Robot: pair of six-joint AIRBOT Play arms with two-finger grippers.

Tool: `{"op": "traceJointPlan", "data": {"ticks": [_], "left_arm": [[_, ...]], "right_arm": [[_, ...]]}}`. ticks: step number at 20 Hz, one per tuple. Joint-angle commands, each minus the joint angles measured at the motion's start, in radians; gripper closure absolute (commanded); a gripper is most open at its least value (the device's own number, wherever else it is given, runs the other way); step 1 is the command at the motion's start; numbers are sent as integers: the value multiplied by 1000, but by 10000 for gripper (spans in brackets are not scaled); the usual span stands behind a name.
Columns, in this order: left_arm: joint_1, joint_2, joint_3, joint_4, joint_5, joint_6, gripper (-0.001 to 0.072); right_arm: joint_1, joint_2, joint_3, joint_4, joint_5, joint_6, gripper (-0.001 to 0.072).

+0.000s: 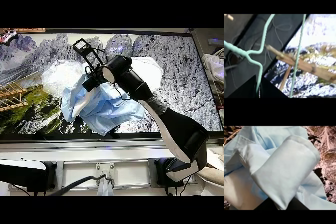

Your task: Fold the clothes and pants, and hang the long-sleeved shirts on hangers.

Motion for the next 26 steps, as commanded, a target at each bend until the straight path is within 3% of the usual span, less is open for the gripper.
{"op": "traceJointPlan", "data": {"ticks": [1, 3, 8, 11, 17, 18, 21, 23, 25, 26], "left_arm": [[-31, 95, 2, -26, 3, 1, 695], [-45, 176, 11, -93, 6, 0, 696], [-93, 433, 23, -530, 79, 0, 697], [-219, 587, 3, -773, -51, 1, 697], [-613, 958, -324, -768, -298, 5, 698], [-674, 1024, -389, -793, -326, 34, 698], [-834, 1225, -537, -891, -340, 239, 698], [-899, 1326, -591, -966, -352, 280, 700], [-955, 1381, -624, -1050, -451, 385, 700], [-975, 1392, -634, -1052, -486, 386, 700]], "right_arm": [[0, 0, 0, 0, -2, 0, 686], [0, 0, -1, 1, -4, 0, 686], [0, 0, -1, 0, -54, 0, 686], [0, 0, 0, -11, -60, -9, 686], [-50, 6, 0, -41, -54, -3, 686], [-62, 7, 0, -41, -46, -1, 686], [-88, 10, 0, -40, 3, 0, 686], [-89, 10, 0, -38, 45, 0, 686], [-86, 10, 0, -20, 70, 0, 686], [-86, 10, 0, 2, 78, 0, 686]]}}
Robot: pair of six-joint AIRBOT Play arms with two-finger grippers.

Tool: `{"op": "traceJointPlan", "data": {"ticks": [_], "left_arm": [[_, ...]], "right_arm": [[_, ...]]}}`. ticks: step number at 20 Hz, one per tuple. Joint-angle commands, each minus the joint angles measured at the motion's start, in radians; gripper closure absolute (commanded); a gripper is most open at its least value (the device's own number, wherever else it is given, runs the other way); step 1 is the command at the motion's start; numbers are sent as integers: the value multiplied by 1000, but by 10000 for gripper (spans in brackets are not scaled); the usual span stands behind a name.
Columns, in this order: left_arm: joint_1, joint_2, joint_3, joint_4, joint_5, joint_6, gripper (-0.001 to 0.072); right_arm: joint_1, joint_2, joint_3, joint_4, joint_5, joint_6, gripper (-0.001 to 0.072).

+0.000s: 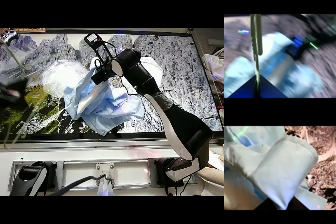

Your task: Fold the clothes and pants, and hang the long-sleeved shirts on hangers.

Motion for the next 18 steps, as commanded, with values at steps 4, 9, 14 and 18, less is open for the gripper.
{"op": "traceJointPlan", "data": {"ticks": [4, 9, 14, 18], "left_arm": [[-104, 80, -76, -97, -121, 151, 700], [-103, -5, -76, -97, -101, 248, 699], [-104, -87, -76, -185, -25, 396, 699], [-104, -180, -76, -389, 76, 555, 700]], "right_arm": [[-3, 2, 0, 51, 130, 0, 685], [-3, 39, 0, 51, 158, -1, 685], [-3, 87, 0, 51, 161, 0, 685], [-3, 97, 0, 63, 187, 0, 685]]}}
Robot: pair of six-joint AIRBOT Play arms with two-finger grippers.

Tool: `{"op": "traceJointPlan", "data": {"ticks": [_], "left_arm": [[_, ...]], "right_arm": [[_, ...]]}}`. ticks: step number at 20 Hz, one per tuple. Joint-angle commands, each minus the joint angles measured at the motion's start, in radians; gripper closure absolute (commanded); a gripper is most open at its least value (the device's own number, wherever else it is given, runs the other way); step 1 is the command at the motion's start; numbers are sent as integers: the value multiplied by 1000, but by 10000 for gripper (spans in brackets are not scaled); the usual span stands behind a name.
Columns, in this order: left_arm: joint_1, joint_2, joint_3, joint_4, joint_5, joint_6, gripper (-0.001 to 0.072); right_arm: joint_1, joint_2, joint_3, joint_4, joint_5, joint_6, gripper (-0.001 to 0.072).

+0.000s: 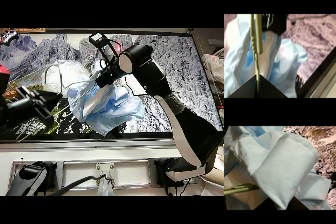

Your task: Fold the clothes and pants, and hang the long-sleeved shirts on hangers.

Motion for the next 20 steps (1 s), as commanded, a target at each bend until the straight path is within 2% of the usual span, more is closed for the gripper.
{"op": "traceJointPlan", "data": {"ticks": [1, 4, 7, 9, 11, 12, 15, 17, 20], "left_arm": [[0, -93, 0, -162, 49, 142, 699], [0, -174, 0, -166, 57, 143, 699], [0, -237, 0, -167, 180, 143, 699], [0, -298, 0, -220, 236, 155, 700], [0, -375, 0, -409, 220, 283, 700], [0, -419, 0, -553, 190, 373, 700], [7, -560, 0, -1001, 12, 588, 700], [7, -659, 0, -1220, -94, 648, 700], [5, -768, 0, -1341, -156, 648, 699]], "right_arm": [[0, 10, 0, 9, 29, 1, 685], [0, 10, 0, 11, 60, 1, 685], [0, 20, 0, 16, 106, 0, 685], [3, 46, 0, 18, 106, 0, 686], [14, 79, 0, 15, 106, -2, 686], [24, 96, 0, 16, 106, -2, 686], [48, 139, 0, 12, 122, -2, 686], [56, 154, 0, 12, 159, -1, 686], [56, 176, 0, 14, 202, -1, 685]]}}
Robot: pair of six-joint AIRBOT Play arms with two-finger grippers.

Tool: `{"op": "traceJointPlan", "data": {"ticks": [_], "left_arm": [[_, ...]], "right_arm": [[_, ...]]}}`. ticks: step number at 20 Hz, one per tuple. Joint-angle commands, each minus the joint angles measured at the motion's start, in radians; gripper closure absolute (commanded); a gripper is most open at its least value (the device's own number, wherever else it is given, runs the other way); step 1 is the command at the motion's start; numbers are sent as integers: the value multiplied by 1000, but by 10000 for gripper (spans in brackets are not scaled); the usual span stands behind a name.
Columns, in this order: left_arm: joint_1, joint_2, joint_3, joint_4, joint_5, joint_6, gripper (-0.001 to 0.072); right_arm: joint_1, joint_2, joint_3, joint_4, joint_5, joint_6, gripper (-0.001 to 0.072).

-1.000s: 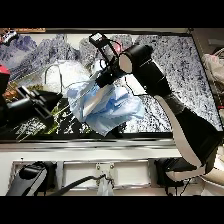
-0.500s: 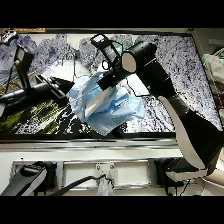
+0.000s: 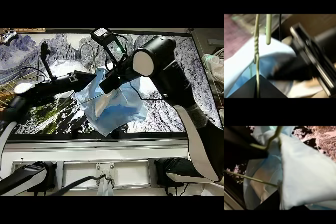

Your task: Fold the clothes and pants, and hang the long-sleeved shirts on hangers.

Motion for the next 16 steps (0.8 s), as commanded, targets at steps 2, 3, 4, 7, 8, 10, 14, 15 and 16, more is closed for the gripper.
{"op": "traceJointPlan", "data": {"ticks": [2, 3, 4, 7, 8, 10, 14, 15, 16], "left_arm": [[-1, -158, 0, -269, -162, 69, 700], [-1, -185, 0, -293, -207, 77, 699], [-1, -218, 0, -328, -272, 91, 699], [-1, -318, 0, -428, -453, 111, 699], [-1, -347, 0, -449, -478, 110, 699], [-1, -382, 0, -499, -476, 111, 698], [-1, -394, 2, -566, -481, 152, 700], [-1, -394, 2, -554, -487, 153, 699], [-1, -394, 2, -533, -505, 172, 700]], "right_arm": [[6, 43, 0, 5, 53, 0, 685], [6, 51, 0, 6, 57, 1, 685], [6, 60, 0, 8, 66, 1, 685], [6, 83, 0, 11, 105, 2, 685], [6, 89, 0, 11, 116, 2, 685], [6, 100, 0, 6, 123, 1, 685], [5, 100, 0, -45, 58, -18, 688], [5, 100, 0, -32, 48, -18, 688], [6, 100, 0, 0, 48, -17, 688]]}}
